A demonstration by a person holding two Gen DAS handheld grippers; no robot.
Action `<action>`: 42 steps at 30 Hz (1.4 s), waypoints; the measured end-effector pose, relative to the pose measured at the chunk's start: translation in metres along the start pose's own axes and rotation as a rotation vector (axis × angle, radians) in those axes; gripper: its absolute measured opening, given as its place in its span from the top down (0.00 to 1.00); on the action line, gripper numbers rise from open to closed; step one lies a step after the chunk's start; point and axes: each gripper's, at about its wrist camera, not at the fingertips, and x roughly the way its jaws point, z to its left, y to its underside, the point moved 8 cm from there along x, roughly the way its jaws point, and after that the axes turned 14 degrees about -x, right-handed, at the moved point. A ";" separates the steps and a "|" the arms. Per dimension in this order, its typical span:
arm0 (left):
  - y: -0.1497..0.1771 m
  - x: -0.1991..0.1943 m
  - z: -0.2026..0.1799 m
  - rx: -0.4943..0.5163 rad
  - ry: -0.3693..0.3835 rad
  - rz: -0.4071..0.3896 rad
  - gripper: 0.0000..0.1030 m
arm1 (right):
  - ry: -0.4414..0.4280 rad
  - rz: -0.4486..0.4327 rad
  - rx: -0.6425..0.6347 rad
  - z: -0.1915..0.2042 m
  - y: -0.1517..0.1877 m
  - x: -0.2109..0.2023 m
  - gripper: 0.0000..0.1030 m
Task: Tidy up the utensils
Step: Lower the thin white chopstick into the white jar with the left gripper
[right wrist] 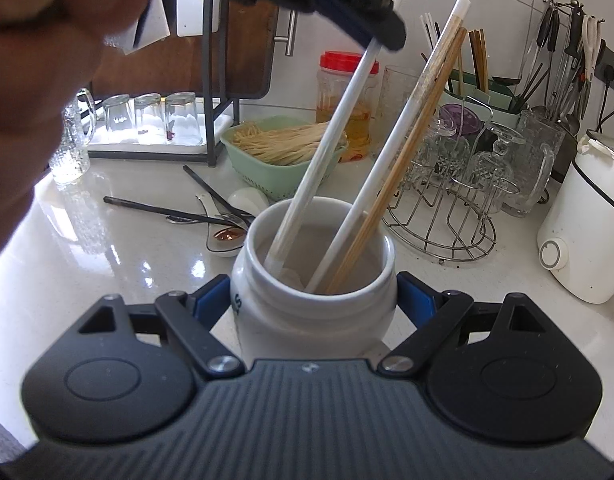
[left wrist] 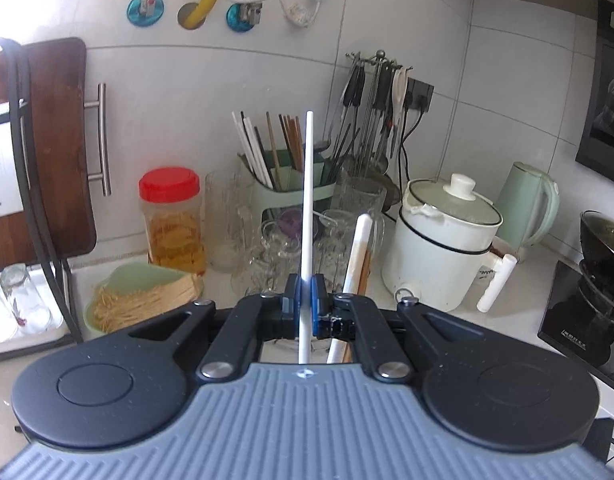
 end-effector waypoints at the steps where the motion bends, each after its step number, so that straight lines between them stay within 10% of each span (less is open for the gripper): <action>1: 0.001 0.000 0.001 -0.001 -0.002 0.007 0.94 | 0.000 0.000 0.000 0.000 0.000 0.000 0.12; 42: 0.057 -0.007 0.018 -0.072 -0.055 0.401 0.94 | 0.009 0.002 0.002 0.000 -0.003 0.000 0.12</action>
